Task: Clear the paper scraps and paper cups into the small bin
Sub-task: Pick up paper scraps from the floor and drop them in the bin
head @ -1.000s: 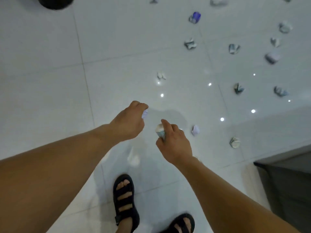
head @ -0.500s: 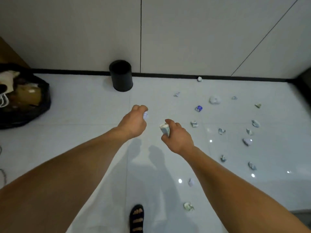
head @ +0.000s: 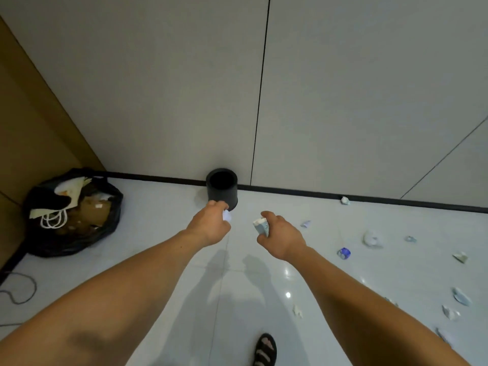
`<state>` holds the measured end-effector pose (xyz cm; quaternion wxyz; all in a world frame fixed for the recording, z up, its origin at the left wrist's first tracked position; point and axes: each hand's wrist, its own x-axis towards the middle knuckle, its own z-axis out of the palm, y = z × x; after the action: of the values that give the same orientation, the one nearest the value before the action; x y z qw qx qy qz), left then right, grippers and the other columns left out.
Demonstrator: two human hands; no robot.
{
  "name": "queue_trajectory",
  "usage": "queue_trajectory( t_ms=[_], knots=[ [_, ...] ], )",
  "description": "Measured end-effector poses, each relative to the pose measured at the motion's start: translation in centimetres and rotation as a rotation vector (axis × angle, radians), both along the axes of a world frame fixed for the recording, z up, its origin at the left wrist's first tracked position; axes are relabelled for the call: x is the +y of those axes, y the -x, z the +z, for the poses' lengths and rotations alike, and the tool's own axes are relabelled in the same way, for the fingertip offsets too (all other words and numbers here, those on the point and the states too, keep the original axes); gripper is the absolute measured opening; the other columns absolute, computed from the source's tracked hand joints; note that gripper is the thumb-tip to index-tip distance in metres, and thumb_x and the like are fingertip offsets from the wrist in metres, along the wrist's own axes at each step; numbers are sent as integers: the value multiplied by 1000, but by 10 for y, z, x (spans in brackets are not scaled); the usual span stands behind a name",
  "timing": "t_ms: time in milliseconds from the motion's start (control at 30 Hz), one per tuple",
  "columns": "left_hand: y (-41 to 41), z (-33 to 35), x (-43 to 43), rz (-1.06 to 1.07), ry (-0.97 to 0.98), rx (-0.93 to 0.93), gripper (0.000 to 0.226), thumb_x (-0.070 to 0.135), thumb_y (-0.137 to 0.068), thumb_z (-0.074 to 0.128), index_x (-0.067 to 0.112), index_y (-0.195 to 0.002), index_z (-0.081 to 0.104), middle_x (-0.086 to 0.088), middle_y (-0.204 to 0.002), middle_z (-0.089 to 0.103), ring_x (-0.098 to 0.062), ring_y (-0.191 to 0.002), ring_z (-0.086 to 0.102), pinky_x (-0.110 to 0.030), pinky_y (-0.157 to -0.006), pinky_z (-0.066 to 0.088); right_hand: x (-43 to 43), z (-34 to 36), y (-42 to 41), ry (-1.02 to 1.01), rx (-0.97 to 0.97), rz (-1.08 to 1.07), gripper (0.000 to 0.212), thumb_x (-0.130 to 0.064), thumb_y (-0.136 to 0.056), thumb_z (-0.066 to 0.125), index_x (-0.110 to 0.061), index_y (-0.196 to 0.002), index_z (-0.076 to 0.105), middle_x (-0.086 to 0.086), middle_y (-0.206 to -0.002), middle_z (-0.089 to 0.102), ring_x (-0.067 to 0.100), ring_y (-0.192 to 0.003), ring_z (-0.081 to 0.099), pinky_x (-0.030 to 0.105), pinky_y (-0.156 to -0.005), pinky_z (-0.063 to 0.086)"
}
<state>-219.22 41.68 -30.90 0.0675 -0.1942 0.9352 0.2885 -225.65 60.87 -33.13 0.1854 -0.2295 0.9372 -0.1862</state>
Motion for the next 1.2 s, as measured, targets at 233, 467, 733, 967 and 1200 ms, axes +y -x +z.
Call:
queue_trajectory(
  t_ms=[233,467,733,967,1200],
  knots=[
    [92,11,-63,83,-7,19,39,17,-88,54,15,-127,52,-8,-128,49,-25,-106,54,-28,-85,43,-61,12,116,3,68,48,65,-35,-89,58,-30,-147,29,5,-136,47,28,-111,54,36,-89,48],
    [193,-18,-159,122,-49,51,46,21,-88,56,21,-134,47,-5,-134,46,-24,-114,52,-28,-91,42,-166,-6,218,2,41,105,65,-35,-86,58,-29,-146,32,5,-137,49,29,-114,54,36,-89,48],
    [313,-60,-278,41,-71,-66,41,22,-89,55,18,-129,50,-6,-131,49,-24,-110,54,-28,-89,44,-280,-46,325,-34,-62,71,64,-35,-87,56,-29,-145,32,4,-139,48,28,-116,54,39,-94,49],
    [419,-141,-326,-10,-89,-184,38,21,-90,56,17,-127,51,-5,-127,51,-23,-108,55,-27,-87,45,-337,-139,435,-68,-189,11,66,-39,-89,58,-28,-147,27,5,-138,48,27,-118,52,36,-96,48],
    [505,-289,-361,26,-70,-345,36,27,-91,55,19,-125,49,-5,-119,51,-20,-103,56,-27,-86,47,-387,-297,527,-89,-339,-43,61,-40,-90,57,-25,-144,30,6,-133,50,26,-116,53,36,-95,49]
  ],
)
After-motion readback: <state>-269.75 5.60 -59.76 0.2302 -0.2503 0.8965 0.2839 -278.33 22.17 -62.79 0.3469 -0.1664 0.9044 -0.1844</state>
